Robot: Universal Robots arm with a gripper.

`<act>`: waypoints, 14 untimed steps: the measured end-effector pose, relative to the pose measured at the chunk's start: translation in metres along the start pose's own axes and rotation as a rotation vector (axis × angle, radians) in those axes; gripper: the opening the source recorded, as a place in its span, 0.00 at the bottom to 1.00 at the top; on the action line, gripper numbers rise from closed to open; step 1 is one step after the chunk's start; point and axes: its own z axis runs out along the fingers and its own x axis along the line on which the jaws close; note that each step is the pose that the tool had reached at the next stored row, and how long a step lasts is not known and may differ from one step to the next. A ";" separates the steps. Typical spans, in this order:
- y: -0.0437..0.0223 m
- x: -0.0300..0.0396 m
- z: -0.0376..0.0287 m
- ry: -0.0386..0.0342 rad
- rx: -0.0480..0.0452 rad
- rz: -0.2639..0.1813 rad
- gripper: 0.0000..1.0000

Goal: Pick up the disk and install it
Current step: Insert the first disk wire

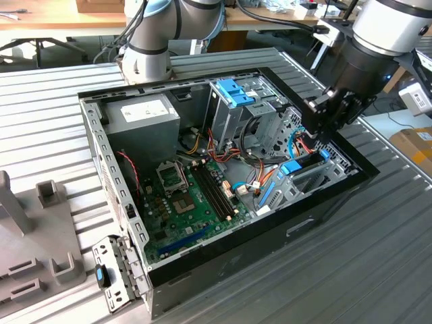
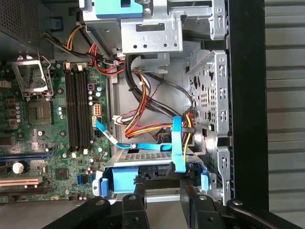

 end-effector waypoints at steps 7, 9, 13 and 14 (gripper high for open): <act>-0.0060 -0.0039 0.0002 -0.0001 -0.0007 -0.002 0.42; -0.0043 -0.0040 0.0002 0.0000 -0.0008 -0.002 0.42; 0.0038 -0.0035 0.0000 0.0000 -0.0008 -0.002 0.42; 0.0052 -0.0036 0.0000 0.0000 -0.0008 -0.002 0.42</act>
